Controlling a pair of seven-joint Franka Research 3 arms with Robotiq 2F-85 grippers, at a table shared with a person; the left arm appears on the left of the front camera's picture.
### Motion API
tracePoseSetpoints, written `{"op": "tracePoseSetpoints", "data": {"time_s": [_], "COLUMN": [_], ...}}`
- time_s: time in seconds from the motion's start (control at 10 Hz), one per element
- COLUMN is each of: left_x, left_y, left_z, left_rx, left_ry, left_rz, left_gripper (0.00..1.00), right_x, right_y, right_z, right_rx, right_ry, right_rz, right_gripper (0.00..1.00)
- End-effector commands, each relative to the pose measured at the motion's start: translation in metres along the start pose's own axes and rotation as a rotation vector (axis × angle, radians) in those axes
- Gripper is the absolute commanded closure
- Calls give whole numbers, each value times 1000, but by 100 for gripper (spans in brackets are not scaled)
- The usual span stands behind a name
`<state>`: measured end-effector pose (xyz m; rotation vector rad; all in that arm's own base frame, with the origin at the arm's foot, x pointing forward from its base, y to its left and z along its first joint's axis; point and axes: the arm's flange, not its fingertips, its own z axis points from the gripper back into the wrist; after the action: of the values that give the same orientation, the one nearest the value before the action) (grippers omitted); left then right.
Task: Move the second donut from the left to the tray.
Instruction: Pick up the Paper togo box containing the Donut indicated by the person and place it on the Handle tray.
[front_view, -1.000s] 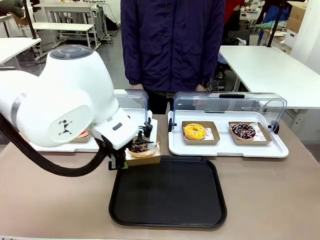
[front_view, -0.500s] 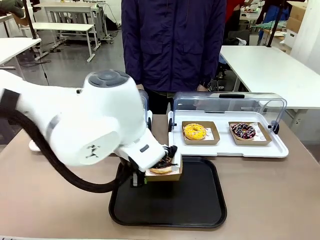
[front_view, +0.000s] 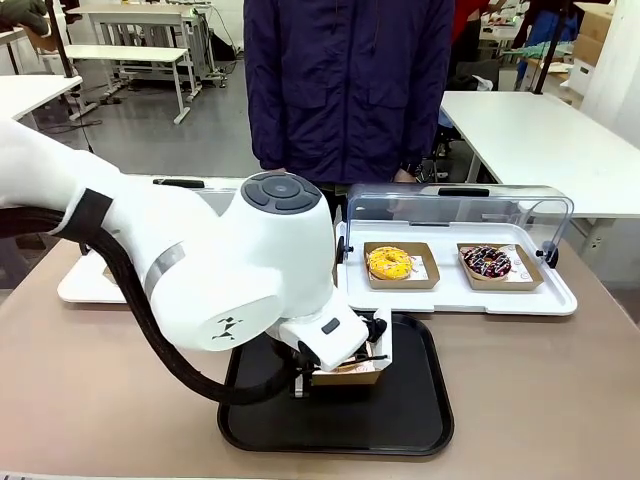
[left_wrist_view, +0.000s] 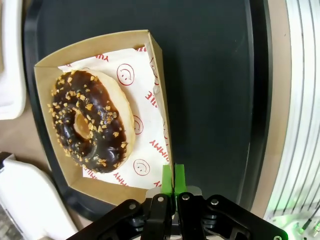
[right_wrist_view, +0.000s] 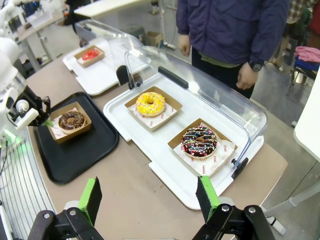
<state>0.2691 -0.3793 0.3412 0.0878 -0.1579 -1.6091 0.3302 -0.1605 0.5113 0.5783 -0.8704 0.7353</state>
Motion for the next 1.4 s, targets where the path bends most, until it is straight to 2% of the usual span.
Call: {"op": "tracePoseSetpoints", "data": {"time_s": [0.0,0.2,0.6,0.7,0.8,0.9,1.0,1.1,1.3], "left_x": [8,13,14,13,9,6,1,-6,-27], "left_y": [2,5,15,16,17,18,19,20,25], "left_z": [-2,-12,-20,-17,-13,-7,2,13,35], "left_rx": [5,-50,-137,-137,-147,-146,-146,-139,-157], "left_ry": [40,77,61,57,43,36,30,26,23], "left_rz": [-5,-56,-69,-75,-72,-65,-52,-34,-19], "left_gripper": [98,98,98,42,41,0,40,0,0], "right_x": [2,2,2,2,2,2,2,2,2], "right_y": [-2,-2,-2,-2,-2,-2,-2,-2,-2], "right_z": [0,0,0,0,0,0,0,0,0], "right_rx": [5,5,5,5,5,5,5,5,5], "right_ry": [-31,-31,-31,-31,-31,-31,-31,-31,-31], "right_rz": [26,26,26,26,26,26,26,26,26], "right_gripper": [0,0,0,0,0,0,0,0,0]}}
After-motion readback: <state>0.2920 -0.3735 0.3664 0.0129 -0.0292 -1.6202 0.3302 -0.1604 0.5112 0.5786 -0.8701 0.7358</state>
